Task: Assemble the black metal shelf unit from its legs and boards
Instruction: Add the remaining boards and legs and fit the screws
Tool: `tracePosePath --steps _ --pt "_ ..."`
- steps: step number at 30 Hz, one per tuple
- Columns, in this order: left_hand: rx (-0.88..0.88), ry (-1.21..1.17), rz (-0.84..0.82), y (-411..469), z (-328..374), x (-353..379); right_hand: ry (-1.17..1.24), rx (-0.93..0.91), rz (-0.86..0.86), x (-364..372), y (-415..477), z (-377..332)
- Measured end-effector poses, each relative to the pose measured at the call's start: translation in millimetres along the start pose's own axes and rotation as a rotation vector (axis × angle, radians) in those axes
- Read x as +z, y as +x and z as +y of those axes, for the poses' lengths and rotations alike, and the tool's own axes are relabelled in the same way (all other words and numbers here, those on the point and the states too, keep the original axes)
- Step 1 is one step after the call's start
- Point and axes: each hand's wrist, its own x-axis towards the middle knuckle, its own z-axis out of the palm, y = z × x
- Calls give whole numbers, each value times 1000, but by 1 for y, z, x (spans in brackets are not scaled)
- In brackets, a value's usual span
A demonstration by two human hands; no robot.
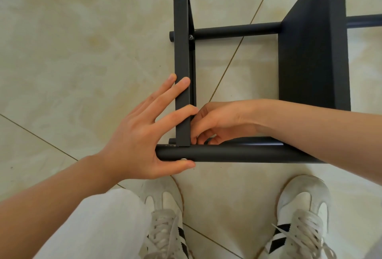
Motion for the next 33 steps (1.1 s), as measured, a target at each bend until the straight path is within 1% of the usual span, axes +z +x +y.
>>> tracePosePath --steps 4,9,15,21,28,33 --pt "1 -3 2 0 1 0 -37 9 30 1 2 1" --pt "-9 -6 -4 0 1 0 84 -23 -35 -2 -3 3" --pt "-4 -5 3 0 1 0 -15 8 38 1 -1 2" --pt "0 -15 10 0 1 1 100 -19 -23 -1 -4 1" --pt "-1 -15 10 -1 0 2 29 -2 25 1 -2 1" --pt "-1 -21 12 0 1 2 126 -13 -35 1 -3 1"
